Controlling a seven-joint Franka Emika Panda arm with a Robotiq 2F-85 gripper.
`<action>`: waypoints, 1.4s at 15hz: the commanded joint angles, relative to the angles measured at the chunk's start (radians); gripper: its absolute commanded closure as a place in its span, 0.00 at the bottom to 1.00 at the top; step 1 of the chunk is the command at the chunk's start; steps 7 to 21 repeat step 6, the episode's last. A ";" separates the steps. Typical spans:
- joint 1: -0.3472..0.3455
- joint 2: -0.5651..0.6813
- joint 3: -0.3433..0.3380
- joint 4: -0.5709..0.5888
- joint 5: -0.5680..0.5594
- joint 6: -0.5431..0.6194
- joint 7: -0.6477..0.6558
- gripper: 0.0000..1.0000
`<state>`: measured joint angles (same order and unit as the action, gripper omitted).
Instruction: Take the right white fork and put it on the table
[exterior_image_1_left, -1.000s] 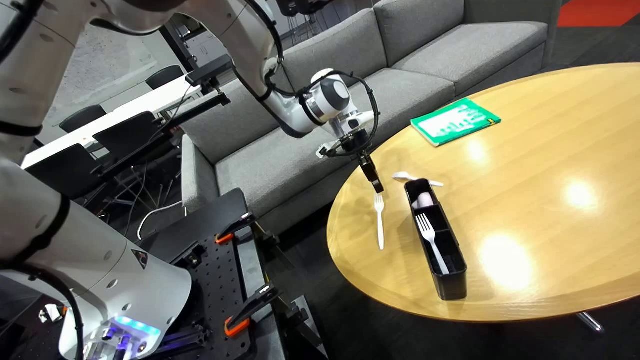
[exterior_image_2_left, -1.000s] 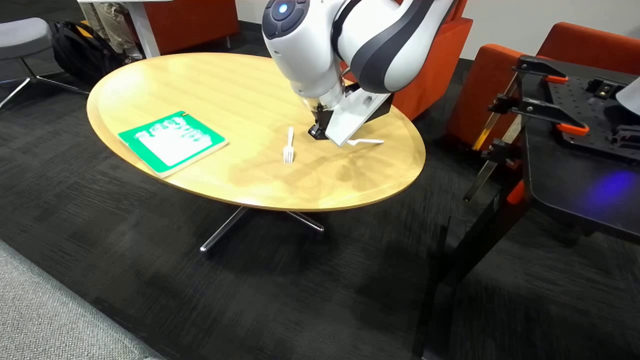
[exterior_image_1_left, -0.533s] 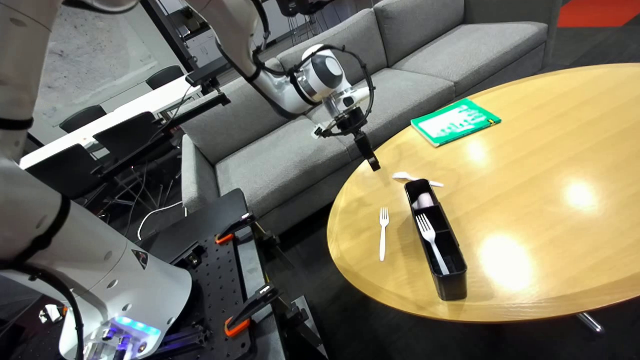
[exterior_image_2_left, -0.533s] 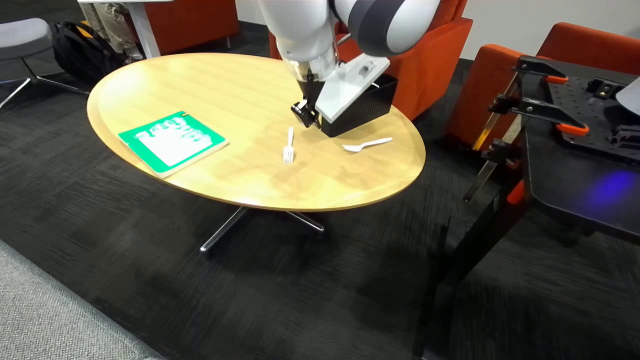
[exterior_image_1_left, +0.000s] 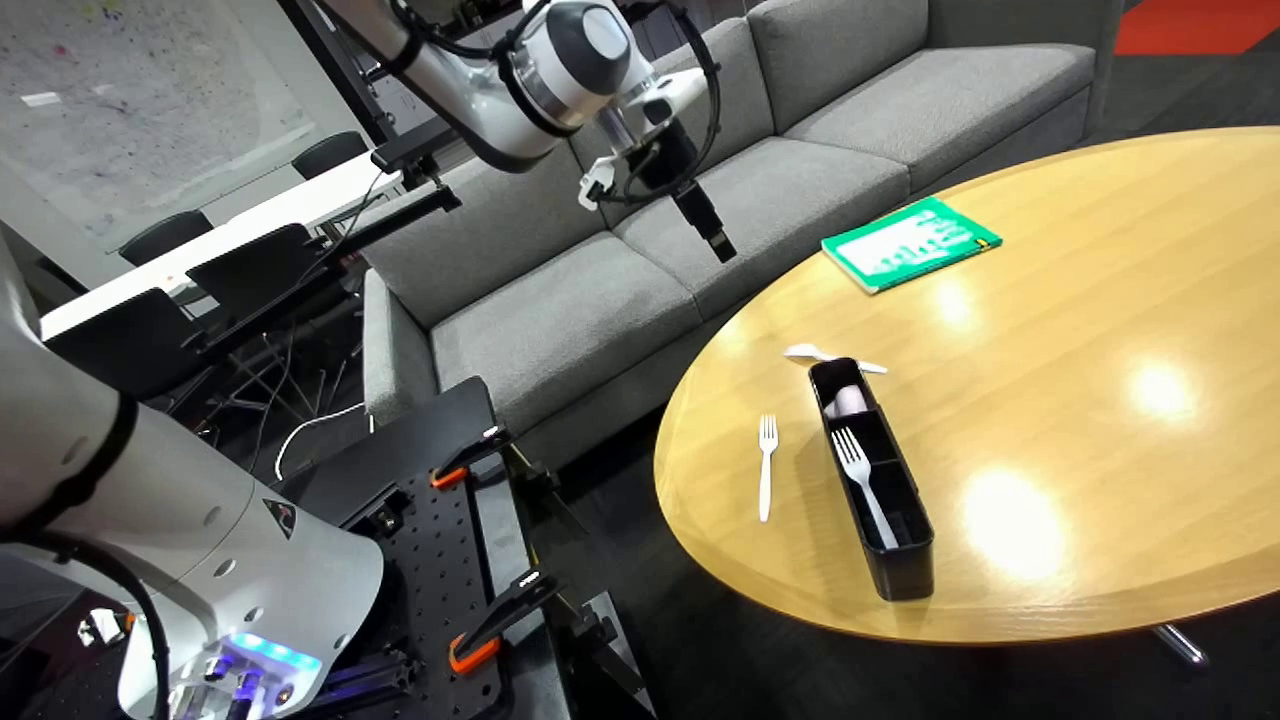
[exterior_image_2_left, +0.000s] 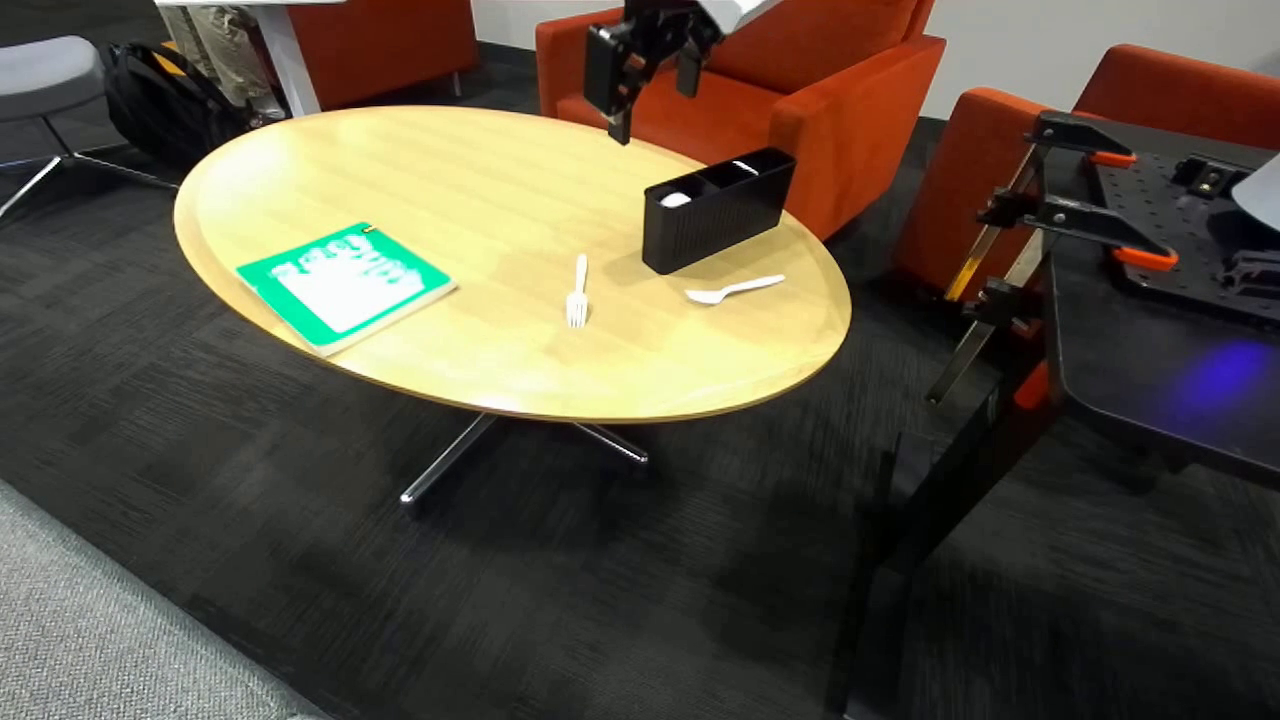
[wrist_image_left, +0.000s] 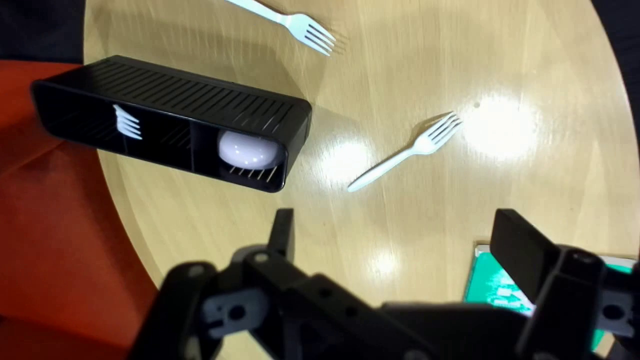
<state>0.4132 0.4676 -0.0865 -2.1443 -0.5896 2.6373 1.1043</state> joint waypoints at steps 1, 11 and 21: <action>-0.063 -0.179 0.066 -0.160 0.082 0.010 -0.124 0.00; -0.101 -0.303 0.129 -0.248 0.215 -0.024 -0.264 0.00; -0.101 -0.303 0.129 -0.248 0.215 -0.024 -0.264 0.00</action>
